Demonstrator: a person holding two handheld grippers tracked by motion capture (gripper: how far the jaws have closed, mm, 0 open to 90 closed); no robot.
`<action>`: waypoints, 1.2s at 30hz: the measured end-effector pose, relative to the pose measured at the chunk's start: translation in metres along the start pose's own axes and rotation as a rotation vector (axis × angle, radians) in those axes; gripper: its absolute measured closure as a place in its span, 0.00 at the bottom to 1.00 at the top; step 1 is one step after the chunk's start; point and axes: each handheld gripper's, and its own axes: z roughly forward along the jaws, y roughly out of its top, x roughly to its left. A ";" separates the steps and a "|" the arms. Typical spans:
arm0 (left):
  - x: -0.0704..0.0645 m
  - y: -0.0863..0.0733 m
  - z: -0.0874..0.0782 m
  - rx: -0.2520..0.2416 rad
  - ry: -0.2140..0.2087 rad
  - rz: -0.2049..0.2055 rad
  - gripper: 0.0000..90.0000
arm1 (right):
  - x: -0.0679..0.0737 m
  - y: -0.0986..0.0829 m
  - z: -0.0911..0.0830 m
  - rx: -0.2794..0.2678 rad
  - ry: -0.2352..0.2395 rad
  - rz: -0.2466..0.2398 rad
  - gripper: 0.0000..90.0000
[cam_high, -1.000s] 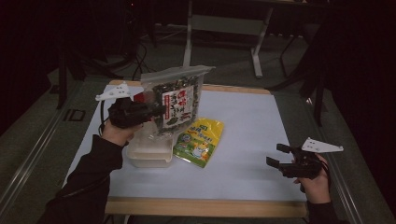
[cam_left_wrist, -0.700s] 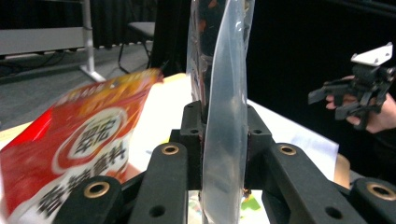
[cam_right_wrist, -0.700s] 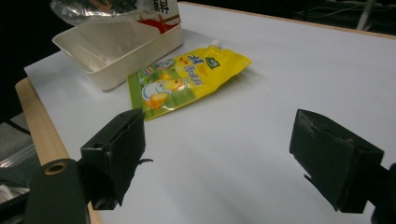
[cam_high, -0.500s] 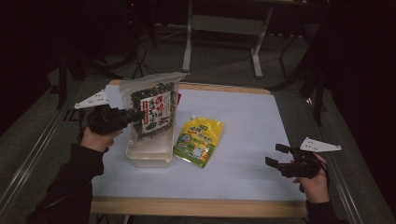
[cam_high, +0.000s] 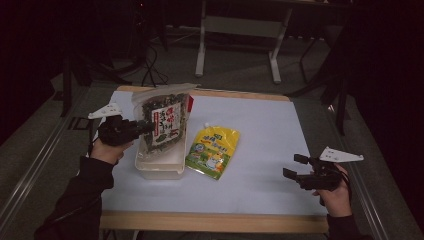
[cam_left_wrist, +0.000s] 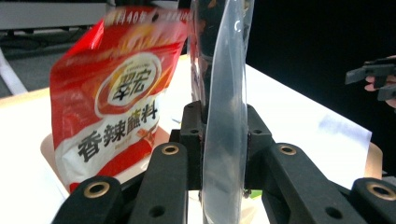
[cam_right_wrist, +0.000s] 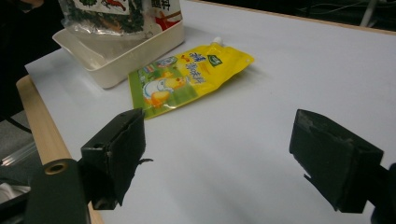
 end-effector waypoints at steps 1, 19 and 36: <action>0.002 -0.001 0.001 -0.002 -0.005 -0.004 0.87 | 0.000 0.000 0.000 0.000 0.000 0.000 0.20; 0.025 -0.044 0.010 -0.040 -0.043 -0.057 0.87 | 0.001 -0.002 0.002 0.012 0.007 -0.002 0.20; 0.038 -0.073 0.006 -0.158 -0.019 -0.155 0.86 | 0.000 -0.005 -0.001 0.007 0.009 -0.001 0.20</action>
